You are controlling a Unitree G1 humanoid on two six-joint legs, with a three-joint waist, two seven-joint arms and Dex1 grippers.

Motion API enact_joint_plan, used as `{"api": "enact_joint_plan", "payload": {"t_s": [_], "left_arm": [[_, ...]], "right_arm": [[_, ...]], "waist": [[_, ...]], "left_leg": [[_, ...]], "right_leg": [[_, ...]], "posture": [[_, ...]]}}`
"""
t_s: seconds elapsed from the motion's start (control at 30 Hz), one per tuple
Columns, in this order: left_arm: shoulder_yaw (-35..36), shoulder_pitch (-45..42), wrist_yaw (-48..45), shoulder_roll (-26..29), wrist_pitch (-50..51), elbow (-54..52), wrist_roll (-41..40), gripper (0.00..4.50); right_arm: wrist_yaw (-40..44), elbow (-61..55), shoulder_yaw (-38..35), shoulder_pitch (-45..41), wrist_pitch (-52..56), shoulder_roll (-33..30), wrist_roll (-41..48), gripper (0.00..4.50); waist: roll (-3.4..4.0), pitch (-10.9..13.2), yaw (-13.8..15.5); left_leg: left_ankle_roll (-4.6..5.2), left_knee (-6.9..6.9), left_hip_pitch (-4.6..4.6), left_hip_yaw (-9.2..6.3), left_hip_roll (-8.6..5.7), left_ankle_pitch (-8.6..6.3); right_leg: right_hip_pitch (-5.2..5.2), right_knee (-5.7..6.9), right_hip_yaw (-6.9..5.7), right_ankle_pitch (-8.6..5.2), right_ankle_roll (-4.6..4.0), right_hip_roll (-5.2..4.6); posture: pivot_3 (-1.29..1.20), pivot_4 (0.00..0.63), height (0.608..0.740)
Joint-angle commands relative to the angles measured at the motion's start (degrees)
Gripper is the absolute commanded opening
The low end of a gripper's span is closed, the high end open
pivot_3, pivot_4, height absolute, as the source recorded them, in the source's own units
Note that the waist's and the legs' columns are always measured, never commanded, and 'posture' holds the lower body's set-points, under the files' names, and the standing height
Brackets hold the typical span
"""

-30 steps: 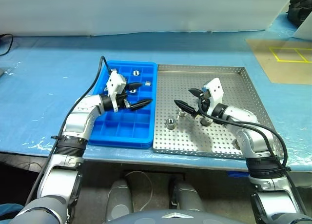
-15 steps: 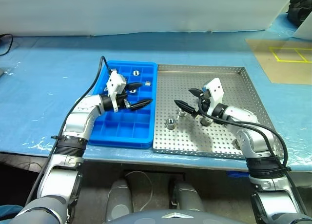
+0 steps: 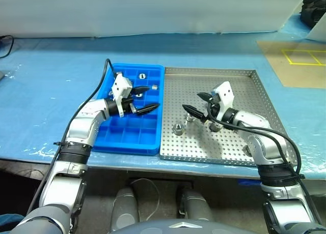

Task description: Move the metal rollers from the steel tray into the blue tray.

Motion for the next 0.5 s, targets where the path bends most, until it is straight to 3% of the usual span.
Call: {"api": "enact_joint_plan", "payload": {"t_s": [0.03, 0.3, 0.5], "left_arm": [[-0.4, -4.2, 1.2, -1.8, -3.0, 1.0, 0.9, 4.5], [-6.7, -15.2, -1.8, -9.2, -11.2, 13.7, 6.5, 4.5], [-13.3, -25.4, -3.5, -12.5, -24.0, 37.8, 17.6, 4.5]], "right_arm": [[1.1, -2.9, -1.7, -0.3, -0.2, -1.9, 1.1, 4.47], [0.1, -4.9, -4.8, 0.7, 0.9, -4.6, 2.1, 4.47], [0.7, -12.0, -8.7, 5.6, 4.9, -7.3, 5.8, 4.47]], "waist": [[-0.01, 0.0, 0.2], [-0.02, 0.0, 0.0], [-0.02, 0.0, -0.4]], "left_leg": [[0.0, 0.0, -0.01, 0.0, 0.0, 0.0], [0.03, 0.02, -0.06, 0.0, -0.03, -0.01], [0.12, 0.03, -0.02, 0.01, -0.12, -0.05]], "right_leg": [[0.0, 0.0, -0.01, 0.0, 0.0, 0.0], [0.0, -0.06, 0.01, 0.02, -0.03, -0.01], [0.0, -0.1, 0.13, 0.03, 0.0, 0.0]], "posture": [[-0.15, 0.15, 0.74], [-0.23, 0.15, 0.74], [-0.32, 0.15, 0.74]]}}
